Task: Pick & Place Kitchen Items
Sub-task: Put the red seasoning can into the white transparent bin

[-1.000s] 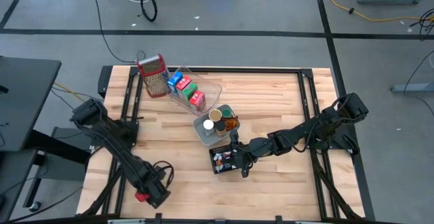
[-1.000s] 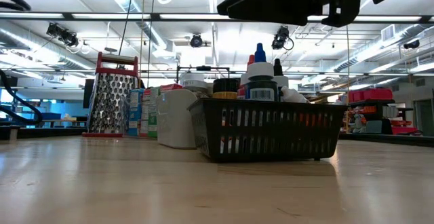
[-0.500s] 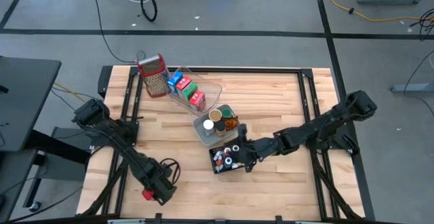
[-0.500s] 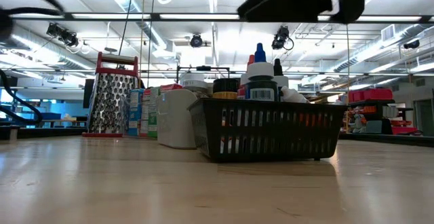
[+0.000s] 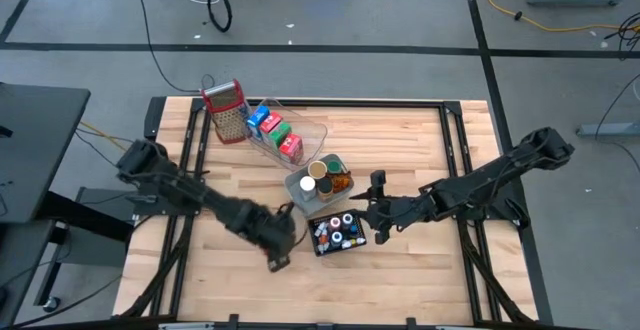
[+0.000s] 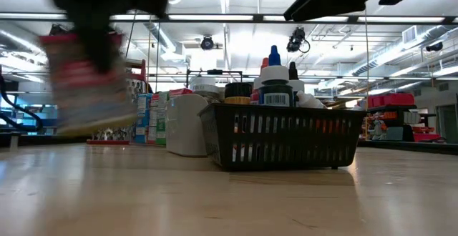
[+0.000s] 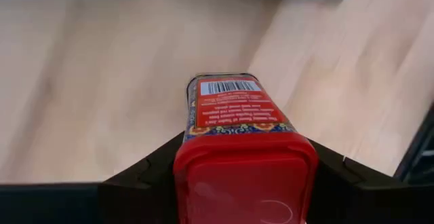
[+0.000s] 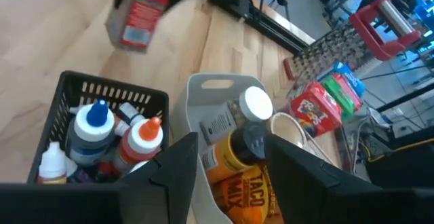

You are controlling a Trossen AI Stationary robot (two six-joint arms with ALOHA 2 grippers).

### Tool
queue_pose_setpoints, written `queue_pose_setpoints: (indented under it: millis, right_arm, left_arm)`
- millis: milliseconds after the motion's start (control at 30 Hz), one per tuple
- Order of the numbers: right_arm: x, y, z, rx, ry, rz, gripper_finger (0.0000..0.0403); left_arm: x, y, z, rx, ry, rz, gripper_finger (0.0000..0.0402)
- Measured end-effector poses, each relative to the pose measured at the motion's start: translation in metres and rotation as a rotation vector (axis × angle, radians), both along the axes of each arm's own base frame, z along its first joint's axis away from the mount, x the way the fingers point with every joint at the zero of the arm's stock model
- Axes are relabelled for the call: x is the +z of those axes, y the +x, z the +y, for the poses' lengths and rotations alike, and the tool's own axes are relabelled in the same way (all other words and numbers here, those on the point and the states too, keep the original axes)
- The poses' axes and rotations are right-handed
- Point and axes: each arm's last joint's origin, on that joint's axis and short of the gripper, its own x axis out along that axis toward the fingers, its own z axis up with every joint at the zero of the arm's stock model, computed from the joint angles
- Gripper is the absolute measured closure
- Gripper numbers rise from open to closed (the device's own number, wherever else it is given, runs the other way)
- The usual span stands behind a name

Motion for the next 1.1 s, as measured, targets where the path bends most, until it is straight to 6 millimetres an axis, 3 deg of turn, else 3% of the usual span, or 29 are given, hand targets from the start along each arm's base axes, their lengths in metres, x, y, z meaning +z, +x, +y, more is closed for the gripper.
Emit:
queue_pose_setpoints:
  millis: [300,467,600,767,1100]
  right_arm:
    - [-0.001,0.000,0.001,0.031,0.016,0.013,0.0223]
    - [-0.001,0.000,0.002,0.049,0.031,0.018,0.0223]
    - [-0.001,0.000,0.001,0.031,0.058,0.018,0.0223]
    - [-0.002,0.000,0.001,0.003,0.107,0.010,0.0223]
    - [-0.002,-0.001,0.003,0.006,0.212,0.014,0.0223]
  left_arm:
    - [0.063,0.034,0.050,-0.122,0.257,-0.125,0.0170]
    - [0.079,0.048,0.069,-0.269,0.416,-0.222,0.0181]
    - [0.069,0.054,0.078,-0.341,0.464,-0.255,0.0181]
    - [0.050,0.051,0.092,-0.309,0.468,-0.191,0.0163]
    - [0.009,0.045,0.104,-0.303,0.438,-0.169,0.0180]
